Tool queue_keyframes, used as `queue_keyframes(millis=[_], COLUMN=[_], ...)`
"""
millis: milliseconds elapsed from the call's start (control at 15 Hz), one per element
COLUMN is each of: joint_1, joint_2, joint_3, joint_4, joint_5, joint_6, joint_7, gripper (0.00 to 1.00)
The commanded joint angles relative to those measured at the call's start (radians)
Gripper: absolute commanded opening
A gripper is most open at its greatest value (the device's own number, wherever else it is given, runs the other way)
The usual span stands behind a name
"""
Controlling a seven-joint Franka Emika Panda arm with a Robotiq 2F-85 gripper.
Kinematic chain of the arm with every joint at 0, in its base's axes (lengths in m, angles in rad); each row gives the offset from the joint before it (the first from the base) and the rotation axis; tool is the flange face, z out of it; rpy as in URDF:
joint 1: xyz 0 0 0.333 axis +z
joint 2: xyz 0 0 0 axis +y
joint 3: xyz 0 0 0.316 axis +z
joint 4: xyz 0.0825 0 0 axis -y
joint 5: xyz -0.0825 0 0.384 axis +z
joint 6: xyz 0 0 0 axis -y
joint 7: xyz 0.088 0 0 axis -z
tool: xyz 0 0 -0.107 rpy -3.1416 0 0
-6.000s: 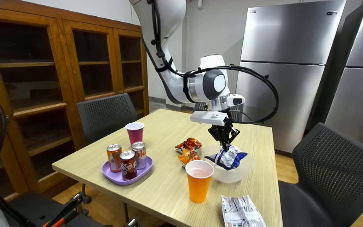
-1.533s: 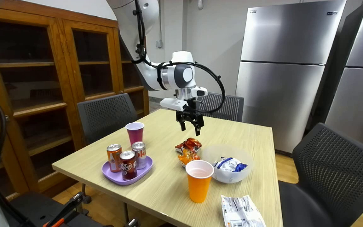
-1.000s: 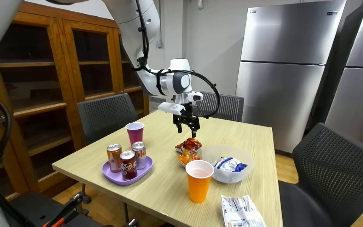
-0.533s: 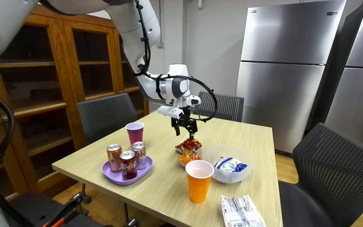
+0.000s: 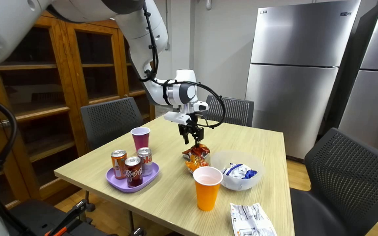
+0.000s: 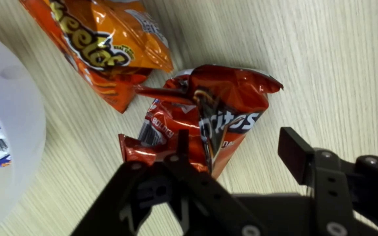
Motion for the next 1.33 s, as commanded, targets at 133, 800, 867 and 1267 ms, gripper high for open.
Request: queue_keyframes(millis=[133,800,867,1267], joint_1=[-0.010,-0.012,-0.011,-0.017], joint_2=[0.020,-0.008,-0.015,-0.084], joint_3=[0.010,0.005,0.004,-0.002], joint_4=[0.047,0.017,0.011,-0.032], joint_5=[0.037,0.048,0.046,0.045], joint_6=[-0.050,-0.038,-0.032,0.019], joint_7=[-0.025,-0.029,-0.028,-0.034], gripper=[0.27,0.00,0.00,0.00])
